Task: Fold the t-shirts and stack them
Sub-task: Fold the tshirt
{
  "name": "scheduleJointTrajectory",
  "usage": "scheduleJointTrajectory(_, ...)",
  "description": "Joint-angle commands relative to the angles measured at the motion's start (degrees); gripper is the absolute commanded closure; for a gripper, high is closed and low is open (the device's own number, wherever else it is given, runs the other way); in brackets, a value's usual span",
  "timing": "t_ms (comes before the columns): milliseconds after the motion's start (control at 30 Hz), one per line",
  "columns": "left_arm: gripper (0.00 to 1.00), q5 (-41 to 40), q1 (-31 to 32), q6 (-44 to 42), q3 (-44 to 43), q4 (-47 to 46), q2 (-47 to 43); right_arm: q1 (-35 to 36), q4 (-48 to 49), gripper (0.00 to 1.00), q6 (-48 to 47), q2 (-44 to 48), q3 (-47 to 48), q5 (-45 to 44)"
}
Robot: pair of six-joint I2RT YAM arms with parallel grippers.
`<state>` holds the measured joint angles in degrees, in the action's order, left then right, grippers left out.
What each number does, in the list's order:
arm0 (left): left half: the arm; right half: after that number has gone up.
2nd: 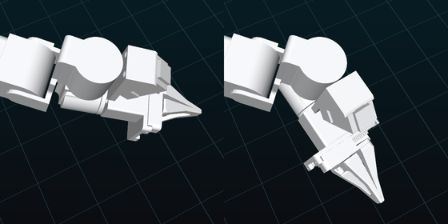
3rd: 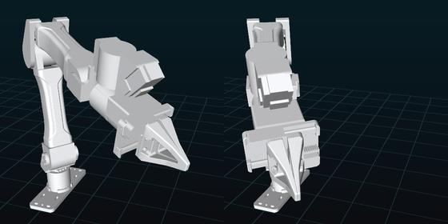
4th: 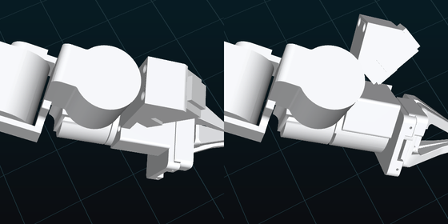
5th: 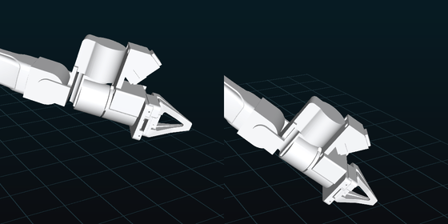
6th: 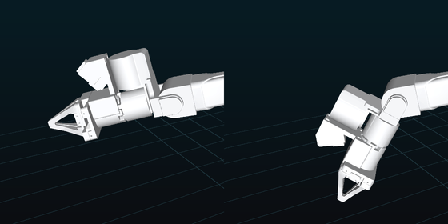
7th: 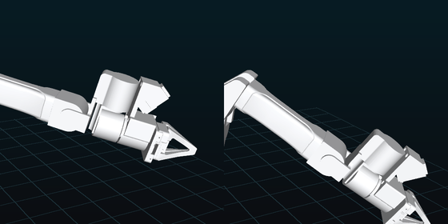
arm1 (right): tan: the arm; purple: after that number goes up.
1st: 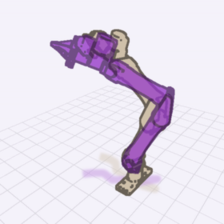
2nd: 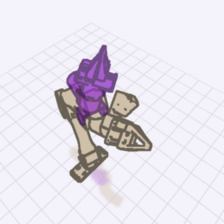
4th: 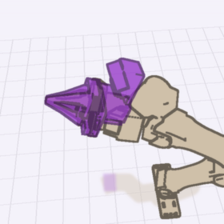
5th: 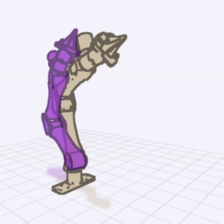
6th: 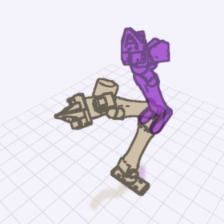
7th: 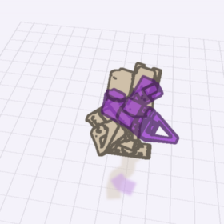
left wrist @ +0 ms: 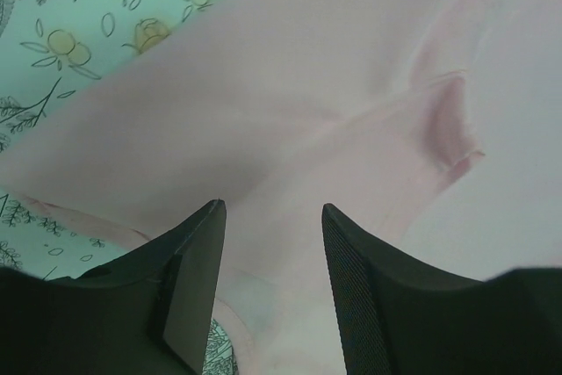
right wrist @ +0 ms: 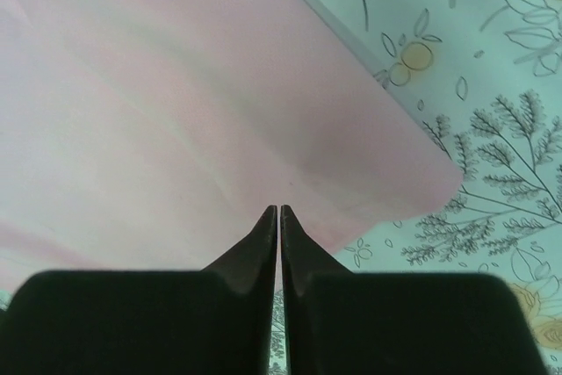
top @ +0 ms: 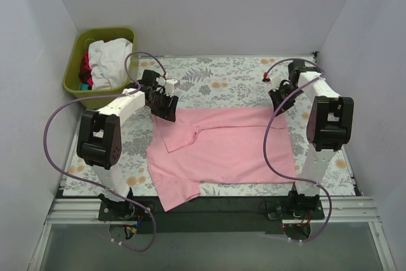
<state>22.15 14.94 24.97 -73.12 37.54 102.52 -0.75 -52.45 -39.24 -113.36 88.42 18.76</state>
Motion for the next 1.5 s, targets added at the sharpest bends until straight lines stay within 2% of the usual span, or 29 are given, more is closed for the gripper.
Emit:
scheduleJointTrajectory(0, 0.53, -3.0, -2.3, 3.0, -2.3, -1.1, 2.7, 2.2, -0.3, 0.91, 2.8, -2.6, 2.3, 0.7)
scheduleJointTrajectory(267, 0.54, -6.9, -5.4, 4.8, -4.7, -1.4, 10.3, 2.2, 3.7, 0.91, 5.1, -9.4, 4.6, -7.1)
scheduleJointTrajectory(400, 0.56, -7.7, -6.8, 5.3, -8.3, -0.9, 15.5, 2.1, 5.1, 0.9, 6.9, -14.9, 10.7, -9.3)
scheduleJointTrajectory(567, 0.57, -7.3, -8.5, 5.6, -19.4, 1.7, 24.5, 2.0, 5.0, 0.86, 7.9, -20.6, 20.3, -9.4)
scheduleJointTrajectory(667, 0.55, -6.2, -8.7, 4.7, -26.3, 3.5, 26.6, 2.0, 4.8, 0.76, 7.8, -22.1, 24.9, -7.9)
scheduleJointTrajectory(733, 0.51, -2.7, -8.7, 3.9, -28.8, 5.8, 26.1, 2.0, 4.7, 0.69, 7.4, -20.6, 26.5, -7.5)
scheduleJointTrajectory(767, 0.49, -1.2, -8.7, 3.5, -31.3, 6.7, 25.3, 2.0, 4.3, 0.62, 6.6, -19.5, 26.5, -6.5)
scheduleJointTrajectory(833, 0.44, 3.2, -8.7, 1.8, -33.0, 10.1, 21.9, 2.0, 3.1, 0.54, 5.6, -14.5, 25.9, -4.9)
scheduleJointTrajectory(900, 0.4, 6.0, -8.7, -0.7, -33.1, 12.5, 16.9, 2.0, 0.1, 0.42, 2.8, -8.1, 23.5, -2.2)
scheduleJointTrajectory(967, 0.29, 9.1, -8.7, -2.9, -31.3, 15.7, 13.0, 2.1, -1.3, 0.36, -0.3, -3.3, 18.4, -1.5)
scheduleJointTrajectory(1033, 0.26, 10.7, -8.7, -7.3, -26.1, 19.1, 6.7, 2.1, -4.1, 0.25, -3.0, 3.8, 14.0, -1.1)
scheduleJointTrajectory(1067, 0.25, 11.1, -8.7, -8.4, -23.2, 19.8, 4.0, 2.1, -5.0, 0.24, -4.2, 6.1, 8.7, -0.9)
scheduleJointTrajectory(1233, 0.25, 11.8, -8.7, -18.3, -4.3, 23.9, -9.1, 2.9, -9.2, 0.34, -12.1, 19.7, -8.8, -2.3)
scheduleJointTrajectory(1267, 0.25, 11.9, -8.6, -19.4, -2.1, 24.4, -12.4, 3.3, -9.2, 0.4, -12.8, 21.5, -11.5, -3.5)
scheduleJointTrajectory(1367, 0.26, 11.2, -8.0, -21.6, 5.1, 26.0, -17.9, 5.2, -8.2, 0.49, -15.7, 27.3, -21.9, -6.6)
scheduleJointTrajectory(1467, 0.28, 10.6, -6.1, -23.6, 9.9, 27.8, -20.3, 5.8, -3.7, 0.52, -16.7, 30.6, -28.1, -8.8)
